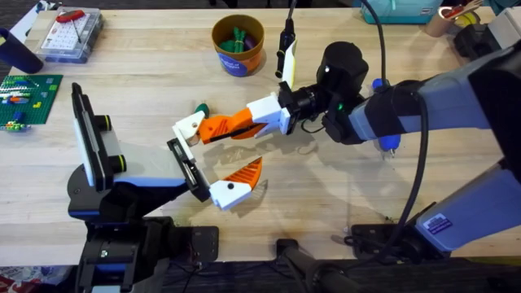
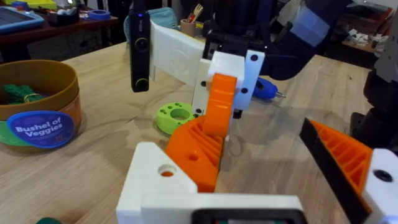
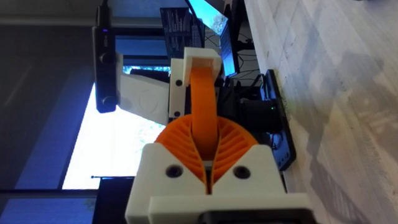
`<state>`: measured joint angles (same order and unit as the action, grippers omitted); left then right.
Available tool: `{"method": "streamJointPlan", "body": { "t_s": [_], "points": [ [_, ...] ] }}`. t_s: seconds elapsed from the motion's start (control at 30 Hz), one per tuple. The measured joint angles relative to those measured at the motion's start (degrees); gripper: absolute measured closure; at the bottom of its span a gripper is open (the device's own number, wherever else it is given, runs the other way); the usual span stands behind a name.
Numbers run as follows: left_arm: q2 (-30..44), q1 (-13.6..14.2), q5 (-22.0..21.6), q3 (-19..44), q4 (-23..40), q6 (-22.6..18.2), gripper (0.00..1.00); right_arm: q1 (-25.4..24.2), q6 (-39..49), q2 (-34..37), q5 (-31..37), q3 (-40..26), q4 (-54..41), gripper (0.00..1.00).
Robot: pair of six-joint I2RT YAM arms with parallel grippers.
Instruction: Pick up the gripper from the table and insert it into the empty holder that is missing its gripper. Then pick up a screw, insert it into the mounting hole, and use the screwdriver to tighten it. Finally, clean up the table by picking up the vegetable and placing it into the bucket.
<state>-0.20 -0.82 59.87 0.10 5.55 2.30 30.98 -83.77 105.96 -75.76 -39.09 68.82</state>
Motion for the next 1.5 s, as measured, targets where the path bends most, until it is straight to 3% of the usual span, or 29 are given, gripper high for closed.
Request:
{"method": "streamJointPlan", "body": {
  "t_s": [0.4, 0.63, 0.9, 1.5],
  "points": [
    [0.21, -0.20, 0.41, 0.17, 0.12, 0.83, 0.006, -0.67, -3.34, 0.02, -1.73, -0.09, 0.37, 0.988],
    [0.21, -0.17, 0.85, 0.20, 0.08, -0.40, 0.006, -0.68, -11.01, 0.86, -2.74, -0.07, 10.20, 0.988],
    [0.21, -0.17, 1.37, 0.20, 0.22, -0.89, 0.006, -0.72, -16.86, 0.96, -3.17, -0.07, 11.01, 0.988],
    [0.21, -0.17, 4.17, 0.22, 0.81, -2.31, 0.006, -1.37, -3.02, 0.93, -0.25, -0.07, 7.43, 0.988]
  ]
}}
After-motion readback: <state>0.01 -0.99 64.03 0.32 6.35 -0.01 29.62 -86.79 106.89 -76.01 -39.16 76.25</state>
